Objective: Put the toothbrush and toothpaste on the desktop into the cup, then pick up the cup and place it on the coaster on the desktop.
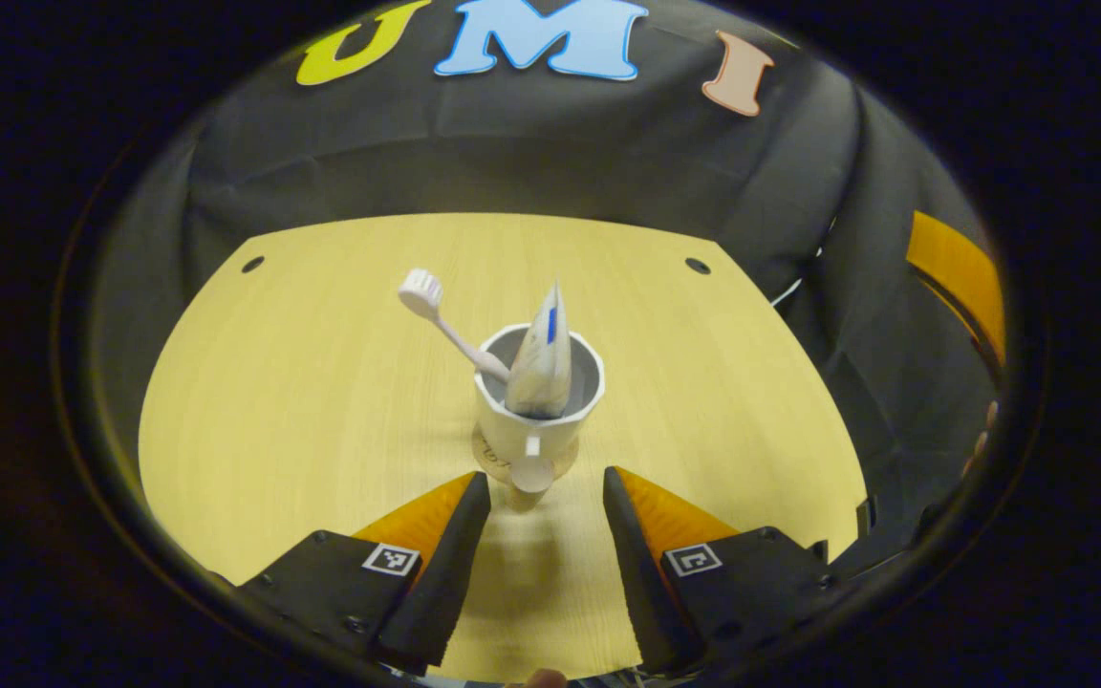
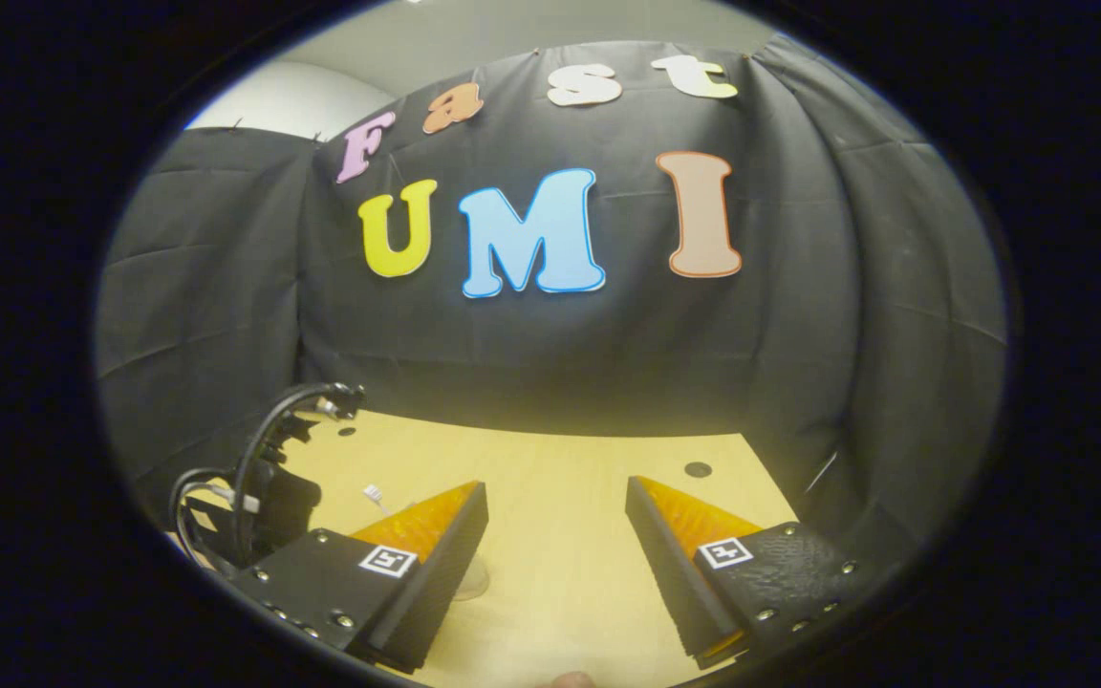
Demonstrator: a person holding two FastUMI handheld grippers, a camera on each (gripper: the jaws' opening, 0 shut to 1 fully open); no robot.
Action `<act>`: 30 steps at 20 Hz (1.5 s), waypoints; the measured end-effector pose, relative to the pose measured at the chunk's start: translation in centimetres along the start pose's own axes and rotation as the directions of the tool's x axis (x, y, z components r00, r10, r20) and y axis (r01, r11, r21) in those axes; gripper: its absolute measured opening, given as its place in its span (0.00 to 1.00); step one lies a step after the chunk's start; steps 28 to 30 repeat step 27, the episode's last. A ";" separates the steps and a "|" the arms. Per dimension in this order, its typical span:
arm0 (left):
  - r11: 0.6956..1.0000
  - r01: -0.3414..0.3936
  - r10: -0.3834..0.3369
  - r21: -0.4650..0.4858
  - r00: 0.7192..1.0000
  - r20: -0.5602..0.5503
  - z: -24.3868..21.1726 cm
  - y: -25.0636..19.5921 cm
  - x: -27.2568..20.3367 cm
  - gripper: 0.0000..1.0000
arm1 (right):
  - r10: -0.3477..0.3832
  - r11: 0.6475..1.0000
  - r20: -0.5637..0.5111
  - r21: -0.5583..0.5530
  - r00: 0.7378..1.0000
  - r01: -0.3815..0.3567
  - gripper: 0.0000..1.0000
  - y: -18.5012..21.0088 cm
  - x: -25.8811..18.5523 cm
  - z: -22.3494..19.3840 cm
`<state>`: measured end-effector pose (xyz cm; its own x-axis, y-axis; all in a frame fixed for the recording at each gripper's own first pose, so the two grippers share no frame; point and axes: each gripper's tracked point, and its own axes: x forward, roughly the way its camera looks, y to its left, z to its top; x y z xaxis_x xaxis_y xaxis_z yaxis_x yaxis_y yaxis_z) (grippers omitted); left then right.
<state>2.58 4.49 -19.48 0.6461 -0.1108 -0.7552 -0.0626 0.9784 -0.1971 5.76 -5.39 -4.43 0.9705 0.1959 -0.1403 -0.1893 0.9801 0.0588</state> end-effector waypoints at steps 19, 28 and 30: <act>0.991 -0.107 0.030 0.080 0.764 0.645 15.2 4.0 -15.3 0.88 | -0.134 0.989 0.129 -0.048 0.983 0.141 0.92 2.6 -4.0 3.6; 0.991 -0.079 -0.023 0.110 0.700 0.714 17.3 4.0 -16.9 0.89 | -0.171 0.983 0.159 -0.046 0.972 0.180 0.92 4.2 -4.8 5.1; 0.991 -0.079 -0.023 0.110 0.700 0.714 17.3 4.0 -16.9 0.89 | -0.171 0.983 0.159 -0.046 0.972 0.180 0.92 4.2 -4.8 5.1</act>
